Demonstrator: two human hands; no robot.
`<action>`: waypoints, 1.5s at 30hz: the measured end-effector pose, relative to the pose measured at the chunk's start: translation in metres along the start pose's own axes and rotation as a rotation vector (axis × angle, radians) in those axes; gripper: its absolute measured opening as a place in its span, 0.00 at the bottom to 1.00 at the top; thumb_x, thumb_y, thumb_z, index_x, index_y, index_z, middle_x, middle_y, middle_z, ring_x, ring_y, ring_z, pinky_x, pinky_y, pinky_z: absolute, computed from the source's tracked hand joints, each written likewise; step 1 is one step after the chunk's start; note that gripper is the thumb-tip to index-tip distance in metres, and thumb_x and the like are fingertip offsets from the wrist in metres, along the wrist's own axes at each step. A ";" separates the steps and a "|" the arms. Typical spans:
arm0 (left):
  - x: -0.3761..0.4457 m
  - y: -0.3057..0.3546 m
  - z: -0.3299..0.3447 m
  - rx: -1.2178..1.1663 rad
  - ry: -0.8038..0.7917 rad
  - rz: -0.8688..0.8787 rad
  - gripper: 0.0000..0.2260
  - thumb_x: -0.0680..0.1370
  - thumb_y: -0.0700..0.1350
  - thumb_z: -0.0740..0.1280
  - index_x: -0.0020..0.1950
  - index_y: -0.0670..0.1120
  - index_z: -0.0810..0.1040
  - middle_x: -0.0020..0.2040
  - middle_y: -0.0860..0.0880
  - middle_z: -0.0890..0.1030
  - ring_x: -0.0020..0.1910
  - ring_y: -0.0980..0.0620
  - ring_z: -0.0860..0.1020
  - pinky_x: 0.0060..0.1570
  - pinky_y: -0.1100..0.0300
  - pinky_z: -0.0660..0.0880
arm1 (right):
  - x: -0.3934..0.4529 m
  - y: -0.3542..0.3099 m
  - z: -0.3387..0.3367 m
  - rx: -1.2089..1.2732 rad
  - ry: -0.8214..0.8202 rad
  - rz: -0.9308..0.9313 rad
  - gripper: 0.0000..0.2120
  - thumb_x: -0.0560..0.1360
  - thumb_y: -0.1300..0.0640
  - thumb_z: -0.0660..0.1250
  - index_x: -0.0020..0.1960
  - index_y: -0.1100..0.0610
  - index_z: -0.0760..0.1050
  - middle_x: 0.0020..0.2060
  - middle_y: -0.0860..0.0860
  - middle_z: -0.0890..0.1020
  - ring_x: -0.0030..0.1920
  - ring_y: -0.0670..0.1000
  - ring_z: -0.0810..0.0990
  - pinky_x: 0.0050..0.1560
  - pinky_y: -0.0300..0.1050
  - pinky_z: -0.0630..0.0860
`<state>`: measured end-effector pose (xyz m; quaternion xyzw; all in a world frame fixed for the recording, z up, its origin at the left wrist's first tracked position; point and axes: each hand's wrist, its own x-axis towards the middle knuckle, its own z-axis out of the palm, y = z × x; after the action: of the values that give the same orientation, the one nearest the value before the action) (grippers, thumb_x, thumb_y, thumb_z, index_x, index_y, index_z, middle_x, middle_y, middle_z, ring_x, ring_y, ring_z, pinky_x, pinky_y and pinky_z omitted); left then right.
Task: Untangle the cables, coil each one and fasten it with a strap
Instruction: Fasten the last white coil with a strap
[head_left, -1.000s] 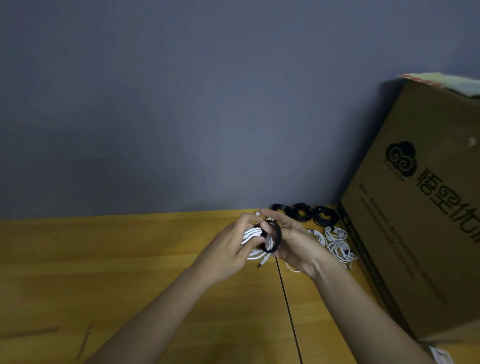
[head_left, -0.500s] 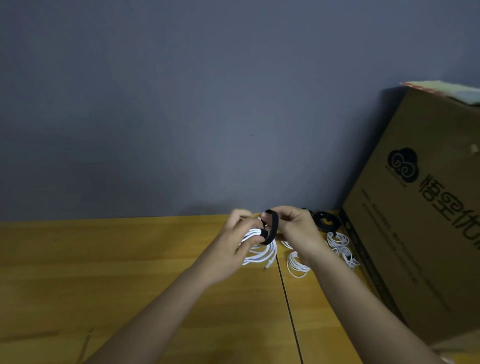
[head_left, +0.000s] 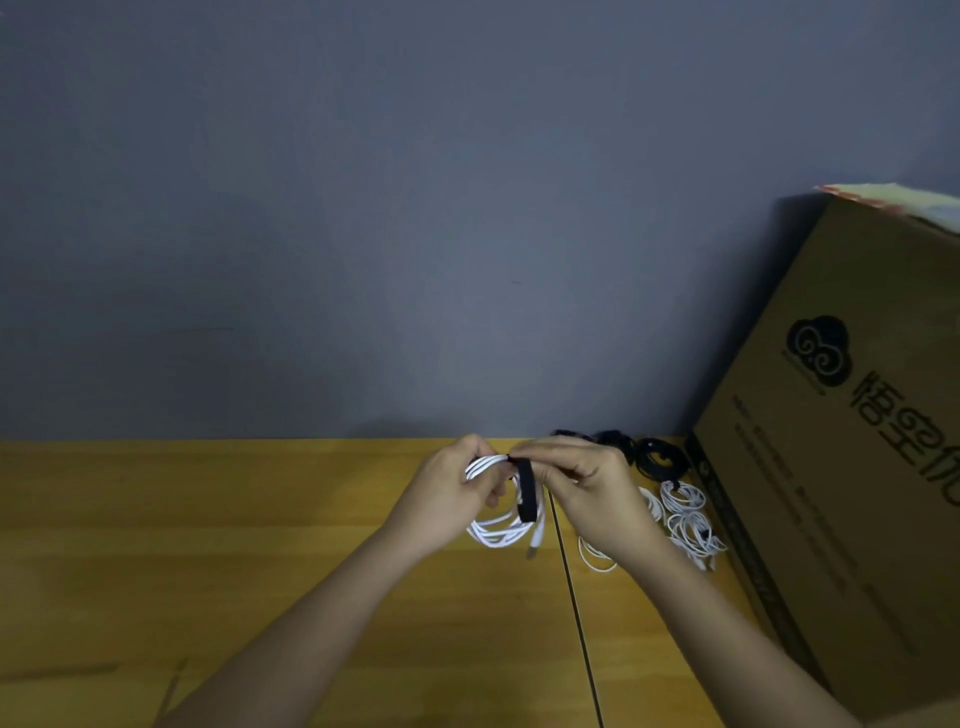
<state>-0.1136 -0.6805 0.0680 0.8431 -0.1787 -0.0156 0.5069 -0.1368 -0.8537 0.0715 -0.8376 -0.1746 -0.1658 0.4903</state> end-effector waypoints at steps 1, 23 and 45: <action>0.002 0.000 -0.001 0.029 0.004 0.009 0.06 0.78 0.41 0.64 0.40 0.44 0.74 0.29 0.59 0.79 0.33 0.59 0.79 0.36 0.67 0.71 | 0.000 0.000 0.001 -0.034 -0.014 -0.019 0.12 0.74 0.66 0.69 0.53 0.54 0.84 0.46 0.30 0.81 0.51 0.37 0.80 0.52 0.32 0.75; 0.011 -0.001 -0.020 -0.420 -0.281 -0.130 0.07 0.76 0.44 0.70 0.53 0.47 0.79 0.44 0.57 0.83 0.47 0.62 0.80 0.46 0.70 0.72 | 0.002 -0.004 0.006 0.051 -0.022 0.068 0.13 0.76 0.62 0.68 0.55 0.47 0.82 0.53 0.39 0.81 0.48 0.43 0.83 0.47 0.39 0.80; 0.007 -0.004 0.000 0.019 -0.132 0.044 0.08 0.76 0.43 0.67 0.47 0.54 0.70 0.35 0.54 0.83 0.35 0.57 0.80 0.41 0.55 0.76 | -0.008 0.005 0.006 0.229 0.047 0.261 0.13 0.75 0.63 0.69 0.49 0.45 0.82 0.39 0.49 0.85 0.26 0.48 0.77 0.26 0.50 0.77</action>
<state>-0.1065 -0.6811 0.0659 0.8410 -0.2303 -0.0581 0.4861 -0.1410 -0.8521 0.0617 -0.7877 -0.0707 -0.0993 0.6039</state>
